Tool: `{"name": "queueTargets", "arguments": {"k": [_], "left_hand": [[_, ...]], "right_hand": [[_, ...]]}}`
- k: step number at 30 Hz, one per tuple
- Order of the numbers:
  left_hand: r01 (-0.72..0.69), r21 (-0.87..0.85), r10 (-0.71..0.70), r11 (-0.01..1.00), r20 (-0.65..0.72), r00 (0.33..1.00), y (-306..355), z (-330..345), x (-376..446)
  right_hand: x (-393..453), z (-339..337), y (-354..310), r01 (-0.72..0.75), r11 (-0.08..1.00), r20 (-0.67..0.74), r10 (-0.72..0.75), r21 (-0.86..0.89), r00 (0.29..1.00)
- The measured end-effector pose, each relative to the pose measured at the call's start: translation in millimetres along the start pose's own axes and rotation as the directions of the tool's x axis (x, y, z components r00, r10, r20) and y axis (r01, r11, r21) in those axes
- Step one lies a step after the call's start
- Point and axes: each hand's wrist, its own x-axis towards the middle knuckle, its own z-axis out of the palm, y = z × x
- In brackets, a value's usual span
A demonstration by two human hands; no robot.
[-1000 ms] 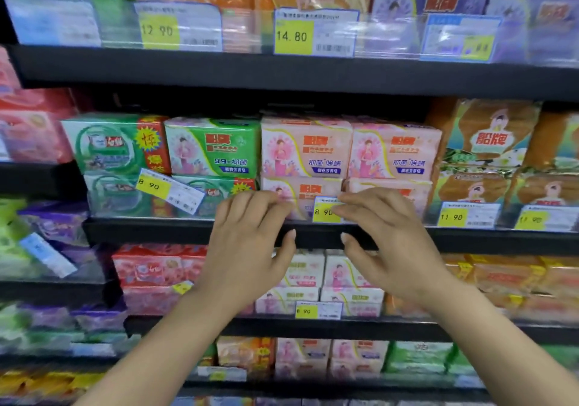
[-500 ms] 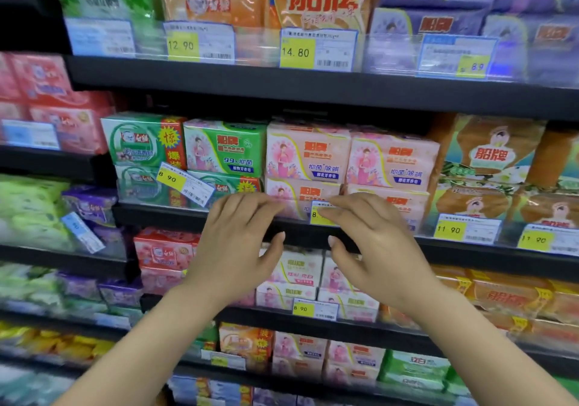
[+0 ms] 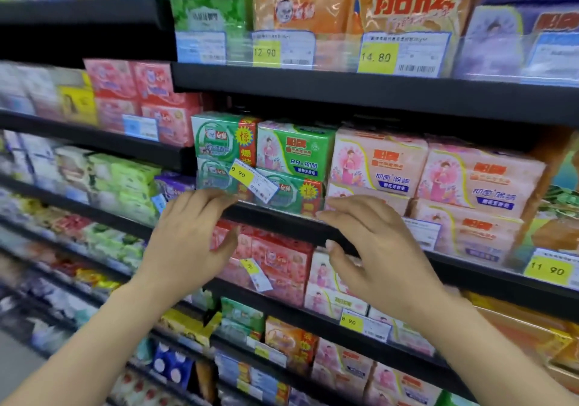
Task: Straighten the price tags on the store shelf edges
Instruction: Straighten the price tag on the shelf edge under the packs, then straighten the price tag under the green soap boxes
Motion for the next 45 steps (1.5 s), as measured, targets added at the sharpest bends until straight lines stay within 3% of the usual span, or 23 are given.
{"name": "queueTargets", "arguments": {"k": [13, 23, 45], "left_hand": [[-0.179, -0.107, 0.181, 0.978, 0.006, 0.983, -81.4, 30.8, 32.9], [-0.361, -0.158, 0.345, 0.919, -0.122, 0.931, -104.8, 42.7, 40.1], [-0.284, -0.214, 0.262, 0.935, -0.127, 0.957, -94.8, 46.0, 47.8]], "right_hand": [[67.0, 66.1, -39.4, -0.073, 0.990, -0.044, 0.068, -0.121, 0.997], [86.6, 87.6, -65.1, -0.189, 0.961, -0.033, 0.186, -0.202, 0.982], [87.1, 95.2, -71.7, -0.228, 0.953, -0.013, 0.230, -0.200, 0.973]]}}
